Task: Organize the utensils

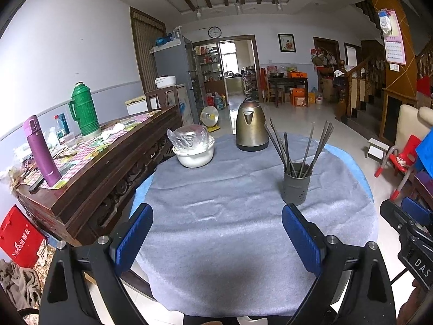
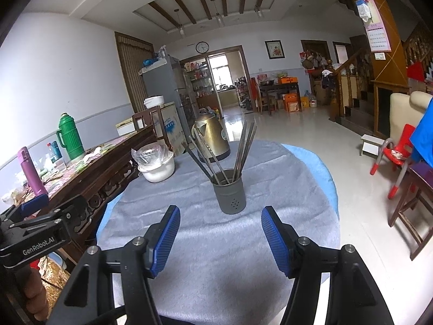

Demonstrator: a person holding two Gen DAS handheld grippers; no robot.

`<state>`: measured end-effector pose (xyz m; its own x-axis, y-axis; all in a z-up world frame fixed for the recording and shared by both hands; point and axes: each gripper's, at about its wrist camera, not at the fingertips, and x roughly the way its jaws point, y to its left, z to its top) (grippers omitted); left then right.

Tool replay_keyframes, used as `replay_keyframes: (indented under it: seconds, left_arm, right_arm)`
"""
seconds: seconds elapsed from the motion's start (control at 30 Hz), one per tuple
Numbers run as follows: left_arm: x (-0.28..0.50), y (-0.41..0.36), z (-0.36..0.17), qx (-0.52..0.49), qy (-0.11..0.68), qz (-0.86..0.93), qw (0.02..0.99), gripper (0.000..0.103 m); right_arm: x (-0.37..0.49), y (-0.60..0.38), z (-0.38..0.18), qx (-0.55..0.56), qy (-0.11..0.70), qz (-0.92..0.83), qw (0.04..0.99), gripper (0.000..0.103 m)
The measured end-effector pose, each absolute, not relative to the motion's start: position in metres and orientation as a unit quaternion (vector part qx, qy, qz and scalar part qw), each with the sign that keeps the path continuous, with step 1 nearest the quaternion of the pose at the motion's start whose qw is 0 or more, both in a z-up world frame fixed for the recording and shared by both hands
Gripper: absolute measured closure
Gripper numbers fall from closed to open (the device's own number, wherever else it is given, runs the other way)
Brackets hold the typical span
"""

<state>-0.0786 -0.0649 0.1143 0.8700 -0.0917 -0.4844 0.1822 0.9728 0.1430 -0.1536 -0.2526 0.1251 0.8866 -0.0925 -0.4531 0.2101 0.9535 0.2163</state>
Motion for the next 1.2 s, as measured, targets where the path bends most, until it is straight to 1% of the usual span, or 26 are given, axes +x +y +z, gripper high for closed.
replay_keyframes:
  seconds: [1.2]
  left_arm:
    - [-0.079, -0.050, 0.109, 0.083, 0.247, -0.051, 0.964, 0.007]
  right_arm:
    - [-0.159, -0.248, 0.132, 0.129, 0.211, -0.084, 0.965, 0.037]
